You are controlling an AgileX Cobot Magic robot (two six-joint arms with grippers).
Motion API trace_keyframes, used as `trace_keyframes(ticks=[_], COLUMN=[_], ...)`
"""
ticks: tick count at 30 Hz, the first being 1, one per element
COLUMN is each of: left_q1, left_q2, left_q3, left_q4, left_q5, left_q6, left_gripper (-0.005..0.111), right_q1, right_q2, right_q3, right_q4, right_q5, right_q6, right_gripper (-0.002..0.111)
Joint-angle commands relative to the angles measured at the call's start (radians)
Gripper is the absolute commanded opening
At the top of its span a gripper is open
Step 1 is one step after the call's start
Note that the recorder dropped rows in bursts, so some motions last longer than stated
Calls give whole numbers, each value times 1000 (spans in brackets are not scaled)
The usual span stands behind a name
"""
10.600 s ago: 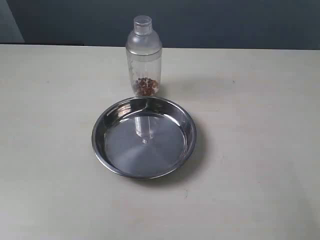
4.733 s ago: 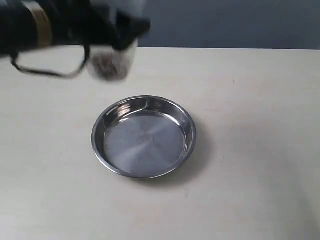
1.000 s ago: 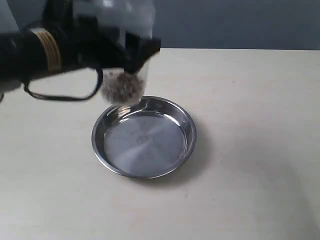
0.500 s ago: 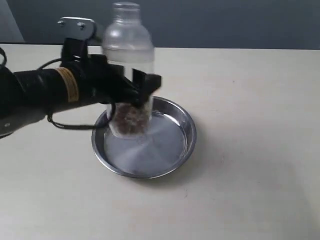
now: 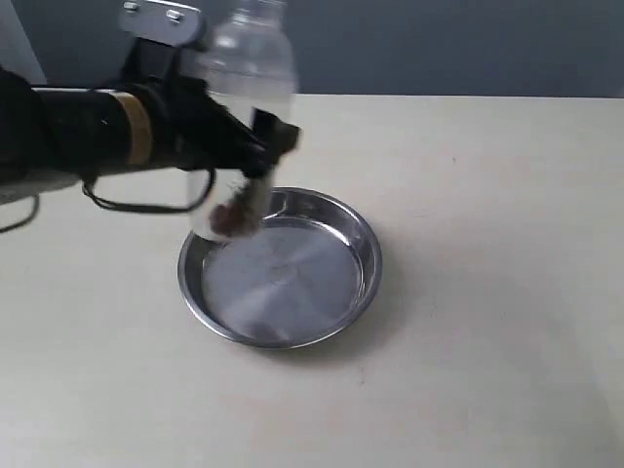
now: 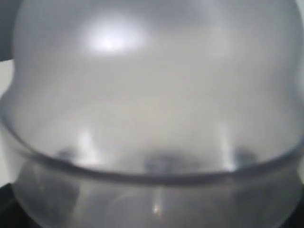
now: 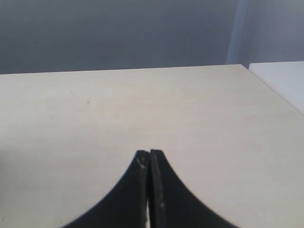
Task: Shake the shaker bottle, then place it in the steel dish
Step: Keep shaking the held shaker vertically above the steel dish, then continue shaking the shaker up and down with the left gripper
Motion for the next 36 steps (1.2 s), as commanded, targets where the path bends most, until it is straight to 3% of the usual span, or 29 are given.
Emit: trace_keyframes(ticks=[1,2,3,5,6,8,10,12,13,15,18,20,23,24,26,28,30,32,34,36], left_q1=[-28,-62,-82,-70,-22,30,-1,-22,-22,-19,-76,-88,-49,-35,-33,-76,-100,-95,-71,-59], left_q2=[-28,-41,-51,-39,-23,-9,-21,-54,-81,-120,-55,43,-27,-76,-117,-79,31,60,-24,-96], left_q3=[36,17,5,-20,-29,-9,25,-20,-66,-140,-49,13,-69,-130,-197,-130,-39,-23,-86,-166], left_q4=[216,324,325,128,78,-5,77,120,100,99,164,153,155,167,170,170,161,161,159,163], left_q5=[-416,-371,-189,137,177,28,-263,-417,-416,-276,-126,-147,-333,-341,-207,-99,-117,-217,-319,-289], left_q6=[-223,-251,-251,-149,-80,-93,-117,-117,-117,-122,-144,-144,-135,-117,-131,-167,-165,-165,-155,-88], left_gripper=[0,0,0,0,0,0,0,0,0,0,0,0,0,0,0,0,0,0,0,0], right_q1=[-5,-5,-5,-5,-5,-5,-5,-5,-5,-5,-5,-5,-5,-5,-5,-5,-5,-5,-5,-5], right_q2=[-5,-5,-5,-5,-5,-5,-5,-5,-5,-5,-5,-5,-5,-5,-5,-5,-5,-5,-5,-5], right_q3=[1,1,1,1,1,1,1,1,1,1,1,1,1,1,1,1,1,1,1,1], right_q4=[-2,-2,-2,-2,-2,-2,-2,-2,-2,-2,-2,-2,-2,-2,-2,-2,-2,-2,-2,-2], right_q5=[-9,-9,-9,-9,-9,-9,-9,-9,-9,-9,-9,-9,-9,-9,-9,-9,-9,-9,-9,-9], right_q6=[-3,-3,-3,-3,-3,-3,-3,-3,-3,-3,-3,-3,-3,-3,-3,-3,-3,-3,-3,-3], right_gripper=[-1,-1,-1,-1,-1,-1,-1,-1,-1,-1,-1,-1,-1,-1,-1,-1,-1,-1,-1,-1])
